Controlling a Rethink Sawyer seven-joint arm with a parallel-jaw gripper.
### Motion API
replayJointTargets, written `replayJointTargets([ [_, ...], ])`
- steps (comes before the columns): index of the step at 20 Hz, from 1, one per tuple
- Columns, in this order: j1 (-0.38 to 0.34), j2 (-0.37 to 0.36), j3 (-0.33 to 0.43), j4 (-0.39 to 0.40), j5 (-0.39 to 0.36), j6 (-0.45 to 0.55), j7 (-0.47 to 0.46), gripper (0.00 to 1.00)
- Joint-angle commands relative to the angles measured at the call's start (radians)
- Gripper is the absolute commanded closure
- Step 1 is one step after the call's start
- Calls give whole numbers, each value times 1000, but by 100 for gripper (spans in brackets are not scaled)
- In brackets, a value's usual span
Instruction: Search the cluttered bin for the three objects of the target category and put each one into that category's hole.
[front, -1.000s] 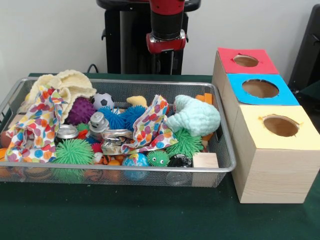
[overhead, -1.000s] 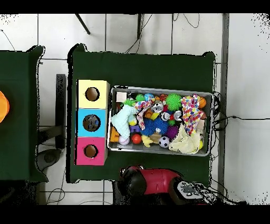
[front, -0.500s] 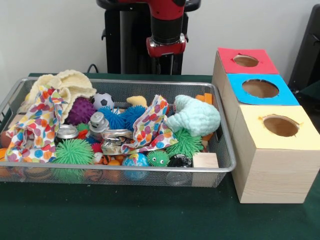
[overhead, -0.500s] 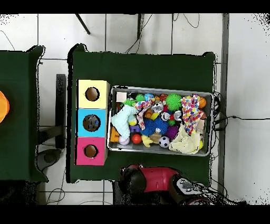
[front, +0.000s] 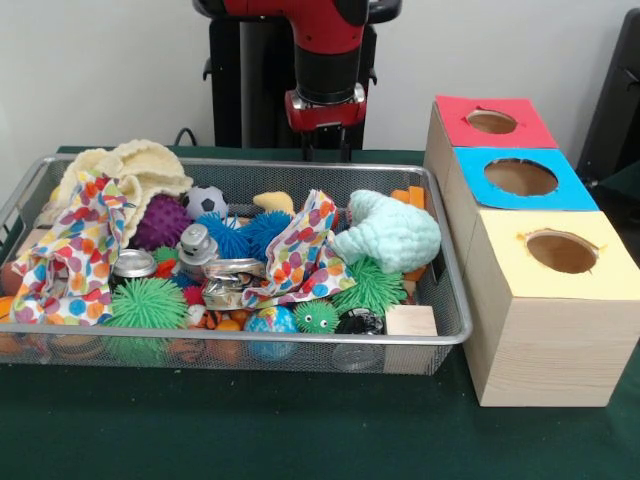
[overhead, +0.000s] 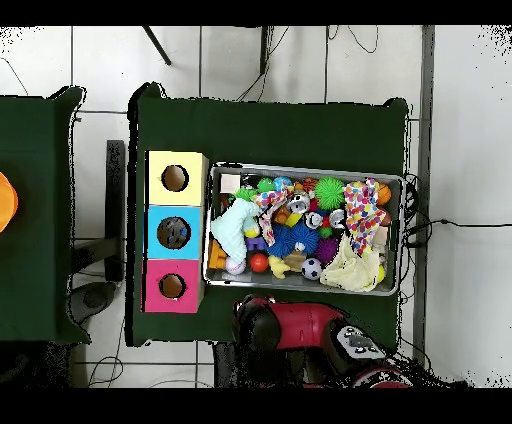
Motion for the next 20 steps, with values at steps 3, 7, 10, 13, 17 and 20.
replayJointTargets([
  [3, -32, 22, 130, -209, -7, 128, -7, 0],
  [7, -39, 28, 138, -221, -14, 140, -10, 0],
  [10, -43, 37, 145, -234, -21, 148, -13, 0],
  [13, -42, 37, 144, -234, -23, 148, -6, 0],
  [17, -47, 32, 152, -243, -24, 172, -12, 0],
  [20, -50, 29, 159, -261, -27, 194, -24, 0],
])
